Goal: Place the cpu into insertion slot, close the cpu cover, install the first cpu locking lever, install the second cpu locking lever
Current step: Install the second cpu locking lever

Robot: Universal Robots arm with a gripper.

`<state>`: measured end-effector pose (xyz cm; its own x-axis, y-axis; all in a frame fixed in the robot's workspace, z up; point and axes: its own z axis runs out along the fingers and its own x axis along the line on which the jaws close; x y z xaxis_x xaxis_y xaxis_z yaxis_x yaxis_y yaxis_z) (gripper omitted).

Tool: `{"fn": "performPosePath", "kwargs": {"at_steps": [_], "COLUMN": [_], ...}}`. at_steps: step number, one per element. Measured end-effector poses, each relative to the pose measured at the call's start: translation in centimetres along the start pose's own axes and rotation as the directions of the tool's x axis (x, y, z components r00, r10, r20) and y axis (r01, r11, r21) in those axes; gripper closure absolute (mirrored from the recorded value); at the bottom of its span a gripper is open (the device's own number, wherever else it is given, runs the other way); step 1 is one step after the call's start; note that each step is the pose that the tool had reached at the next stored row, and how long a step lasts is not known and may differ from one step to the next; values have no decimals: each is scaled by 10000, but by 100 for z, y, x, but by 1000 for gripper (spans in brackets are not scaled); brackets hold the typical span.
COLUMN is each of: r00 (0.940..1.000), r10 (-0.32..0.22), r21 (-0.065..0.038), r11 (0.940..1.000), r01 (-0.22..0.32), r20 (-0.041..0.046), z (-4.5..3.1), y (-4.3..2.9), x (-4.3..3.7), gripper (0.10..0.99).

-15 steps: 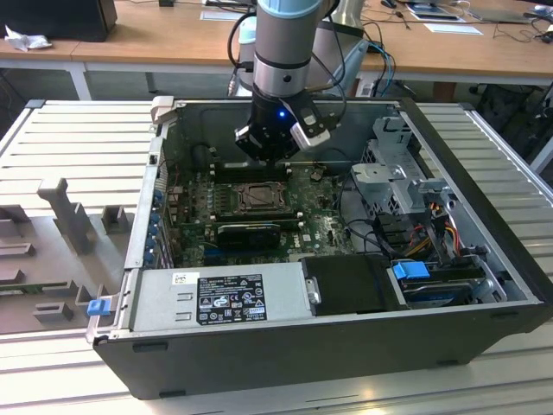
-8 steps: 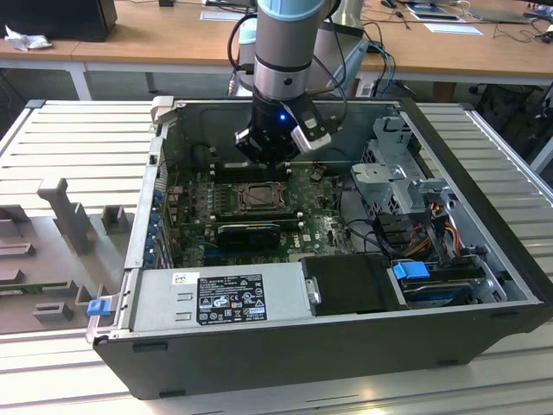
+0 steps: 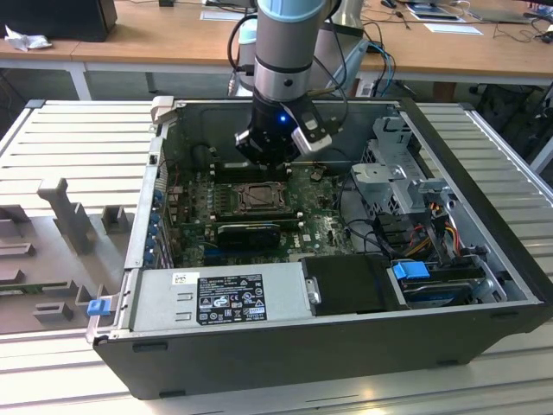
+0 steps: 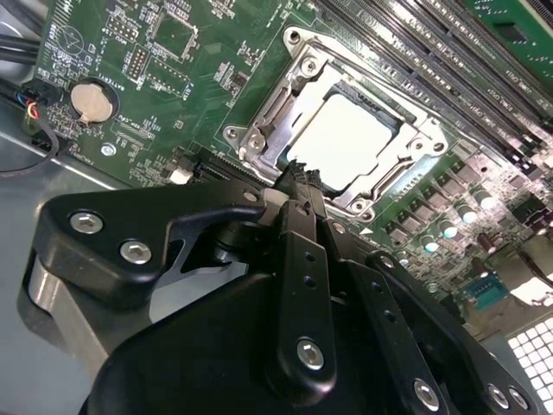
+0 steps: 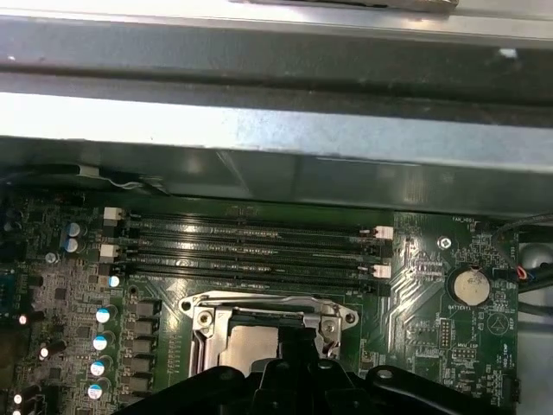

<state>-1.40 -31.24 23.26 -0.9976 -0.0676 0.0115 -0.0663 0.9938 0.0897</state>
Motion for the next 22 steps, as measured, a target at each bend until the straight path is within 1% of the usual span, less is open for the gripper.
{"fn": "performPosePath", "kwargs": {"at_steps": [18, 19, 21, 22], "r00": [10000, 10000, 10000, 10000], "r10": [-1, 2, -1, -3], "r21": [-1, 11, 32, 31], "r11": [10000, 10000, 10000, 10000], "r01": [1, -2, 1, 3], "r20": [0, -2, -3, -2], "z": [-12, -25, -75, -82], "y": [-125, -127, -125, -131], "x": [4, 5, 4, 4], "gripper": [980, 980, 980, 980]}}
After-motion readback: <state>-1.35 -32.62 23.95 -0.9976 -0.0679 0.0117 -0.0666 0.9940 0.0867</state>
